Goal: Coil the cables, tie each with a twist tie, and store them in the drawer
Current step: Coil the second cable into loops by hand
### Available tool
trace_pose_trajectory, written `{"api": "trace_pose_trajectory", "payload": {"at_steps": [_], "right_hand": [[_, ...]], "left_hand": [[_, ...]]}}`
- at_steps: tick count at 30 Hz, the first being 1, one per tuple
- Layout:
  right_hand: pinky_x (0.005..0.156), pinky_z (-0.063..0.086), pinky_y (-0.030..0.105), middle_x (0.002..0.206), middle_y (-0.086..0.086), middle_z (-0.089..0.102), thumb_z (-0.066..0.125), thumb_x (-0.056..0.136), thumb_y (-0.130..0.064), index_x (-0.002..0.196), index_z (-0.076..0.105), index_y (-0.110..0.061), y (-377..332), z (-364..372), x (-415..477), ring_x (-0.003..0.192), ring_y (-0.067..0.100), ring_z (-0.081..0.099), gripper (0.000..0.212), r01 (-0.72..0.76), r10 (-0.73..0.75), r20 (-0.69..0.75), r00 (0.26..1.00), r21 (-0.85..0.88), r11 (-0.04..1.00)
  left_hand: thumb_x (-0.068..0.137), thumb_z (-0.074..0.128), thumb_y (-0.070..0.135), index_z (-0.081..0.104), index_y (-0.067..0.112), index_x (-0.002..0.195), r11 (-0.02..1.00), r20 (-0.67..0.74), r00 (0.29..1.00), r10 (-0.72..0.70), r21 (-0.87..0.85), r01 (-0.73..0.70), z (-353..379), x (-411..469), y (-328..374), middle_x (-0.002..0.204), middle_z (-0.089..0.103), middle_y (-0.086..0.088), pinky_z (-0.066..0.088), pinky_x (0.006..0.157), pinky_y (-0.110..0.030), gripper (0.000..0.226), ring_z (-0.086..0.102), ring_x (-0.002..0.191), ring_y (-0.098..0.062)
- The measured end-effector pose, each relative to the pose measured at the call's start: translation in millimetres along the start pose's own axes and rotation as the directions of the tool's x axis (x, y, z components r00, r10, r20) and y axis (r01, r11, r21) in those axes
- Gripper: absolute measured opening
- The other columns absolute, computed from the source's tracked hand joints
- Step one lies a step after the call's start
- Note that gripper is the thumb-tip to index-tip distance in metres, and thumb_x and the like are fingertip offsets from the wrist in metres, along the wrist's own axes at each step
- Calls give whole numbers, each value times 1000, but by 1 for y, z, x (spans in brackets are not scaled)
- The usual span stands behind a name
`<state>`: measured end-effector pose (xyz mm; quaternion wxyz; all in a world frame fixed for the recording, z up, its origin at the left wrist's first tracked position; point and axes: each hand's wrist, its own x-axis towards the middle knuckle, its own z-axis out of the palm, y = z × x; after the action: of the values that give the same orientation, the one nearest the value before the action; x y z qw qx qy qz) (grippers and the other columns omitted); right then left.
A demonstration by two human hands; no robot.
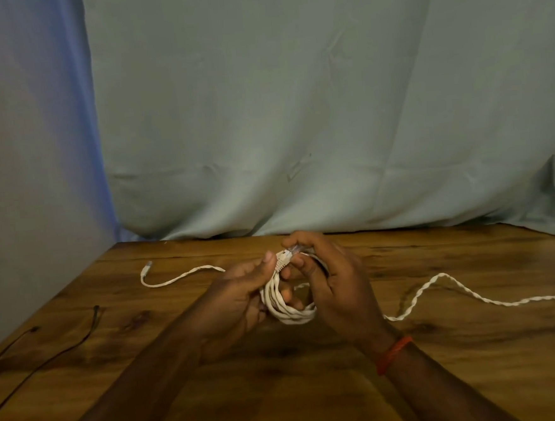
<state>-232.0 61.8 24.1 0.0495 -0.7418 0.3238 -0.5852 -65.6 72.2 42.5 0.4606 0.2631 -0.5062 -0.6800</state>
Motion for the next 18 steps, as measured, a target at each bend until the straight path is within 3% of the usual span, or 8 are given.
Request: {"api": "trace_pose_trajectory", "payload": {"at_steps": [4,8,11,14,16,18], "right_hand": [[75,48,19,97,-10,70,55,100,-17,115,65,-23,4,0,0,89,8,66,18,-50,51,-22,998,23,998],[73,52,26,96,-11,69,54,102,-25,117,62,-30,5,-3,1,88,9,66,18,-61,61,32,998,17,998],[77,54,36,100,-10,70,54,102,-26,118,62,-32,6,-6,3,93,11,67,19,-78,76,104,992,20,997],[78,54,37,102,-11,70,55,102,-24,118,60,-36,7,-7,4,95,8,67,20,-68,72,130,989,-32,997],[77,53,35,101,-12,69,55,103,-24,118,59,-36,7,-8,4,94,7,65,20,-67,76,147,986,-65,996],[77,52,35,102,-12,69,55,103,-22,119,60,-32,7,-6,4,93,7,64,19,-70,82,176,981,-74,995]], "left_hand": [[86,65,35,70,6,89,997,79,997,25,66,-30,-1,-3,-2,79,67,-17,59,75,-35,30,68,74,-25],[73,83,46,72,17,86,991,174,984,48,116,-69,-7,0,-6,80,67,-12,54,77,-36,34,66,79,-24],[68,85,51,73,21,82,991,183,980,76,95,-94,-11,4,-12,77,64,-9,53,74,-33,35,62,76,-21],[69,83,55,73,24,80,984,160,982,100,128,-121,-14,8,-16,75,64,-5,51,67,-29,35,59,71,-17],[80,73,57,71,23,85,933,145,979,146,307,-185,-17,9,-15,77,66,-1,44,60,-26,35,56,65,-14],[94,57,45,67,17,94,758,165,961,223,590,-278,-22,9,-13,80,69,2,45,61,-22,30,61,67,-9]]}}
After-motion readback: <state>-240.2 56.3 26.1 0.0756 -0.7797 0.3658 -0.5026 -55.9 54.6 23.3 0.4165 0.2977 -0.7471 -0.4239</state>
